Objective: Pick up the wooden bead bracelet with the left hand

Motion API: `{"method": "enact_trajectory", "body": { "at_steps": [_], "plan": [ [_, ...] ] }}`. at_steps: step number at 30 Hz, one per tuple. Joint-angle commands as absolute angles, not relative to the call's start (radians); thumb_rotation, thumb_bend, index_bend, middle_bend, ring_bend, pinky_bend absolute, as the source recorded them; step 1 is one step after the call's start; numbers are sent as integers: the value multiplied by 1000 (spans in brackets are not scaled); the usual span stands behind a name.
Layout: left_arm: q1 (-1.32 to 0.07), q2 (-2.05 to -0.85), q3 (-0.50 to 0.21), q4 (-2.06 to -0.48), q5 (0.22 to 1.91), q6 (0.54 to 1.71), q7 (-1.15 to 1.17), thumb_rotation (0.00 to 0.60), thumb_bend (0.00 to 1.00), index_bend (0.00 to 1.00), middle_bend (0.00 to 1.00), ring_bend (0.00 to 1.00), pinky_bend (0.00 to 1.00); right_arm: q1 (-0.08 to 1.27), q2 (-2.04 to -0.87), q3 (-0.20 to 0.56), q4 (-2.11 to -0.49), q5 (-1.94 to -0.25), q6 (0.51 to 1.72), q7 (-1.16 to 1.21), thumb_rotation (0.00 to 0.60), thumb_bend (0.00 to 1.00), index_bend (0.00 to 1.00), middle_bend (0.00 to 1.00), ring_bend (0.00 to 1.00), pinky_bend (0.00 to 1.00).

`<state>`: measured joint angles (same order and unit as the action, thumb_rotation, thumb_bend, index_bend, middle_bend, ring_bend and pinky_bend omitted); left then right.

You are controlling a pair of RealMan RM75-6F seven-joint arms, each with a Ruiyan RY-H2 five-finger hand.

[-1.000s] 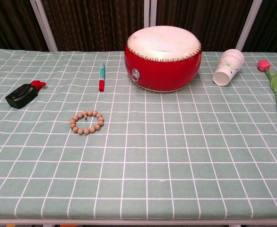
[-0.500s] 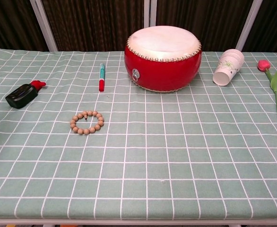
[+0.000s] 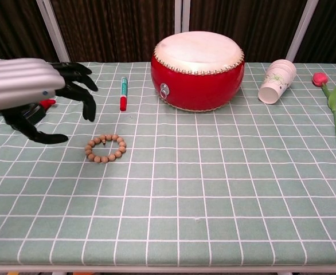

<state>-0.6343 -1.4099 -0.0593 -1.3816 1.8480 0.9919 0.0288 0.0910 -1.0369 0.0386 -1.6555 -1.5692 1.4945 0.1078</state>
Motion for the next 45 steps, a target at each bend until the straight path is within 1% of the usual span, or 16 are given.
{"method": "enact_trajectory", "body": {
  "at_steps": [1,8,13,20,26,34,45],
  "plan": [
    [-666,-1482,-51,-1320,1807,933,93,600,287,387,392,145,46,91,-1040,39,-1654,-1564,1491,107,600,221,0,60,0,0],
    [-660,-1570,-44,-1241,1730,915,188,600,286,391,412,145,48,93,-1051,41,-1646,-1555,1480,107,600,221,0,60,0,0],
    [-654,-1606,-35,-1213,1696,929,211,600,284,417,466,197,53,92,-1054,42,-1642,-1553,1480,110,600,221,0,61,0,0],
    [-662,-1648,-25,-1173,1681,954,219,600,282,424,470,197,53,88,-1056,40,-1637,-1553,1483,116,600,221,0,61,0,0],
    [-676,-1671,-14,-1139,1669,945,226,600,283,428,471,197,52,85,-1055,41,-1632,-1551,1485,123,600,222,0,60,0,0],
    [-677,-1696,6,-1097,1655,955,238,600,282,481,497,197,51,87,-1057,42,-1625,-1550,1480,132,600,221,0,61,0,0],
    [-677,-1723,23,-1057,1643,970,225,600,272,502,502,197,52,85,-1058,42,-1625,-1549,1480,134,600,221,0,61,0,0]
  ]
}}
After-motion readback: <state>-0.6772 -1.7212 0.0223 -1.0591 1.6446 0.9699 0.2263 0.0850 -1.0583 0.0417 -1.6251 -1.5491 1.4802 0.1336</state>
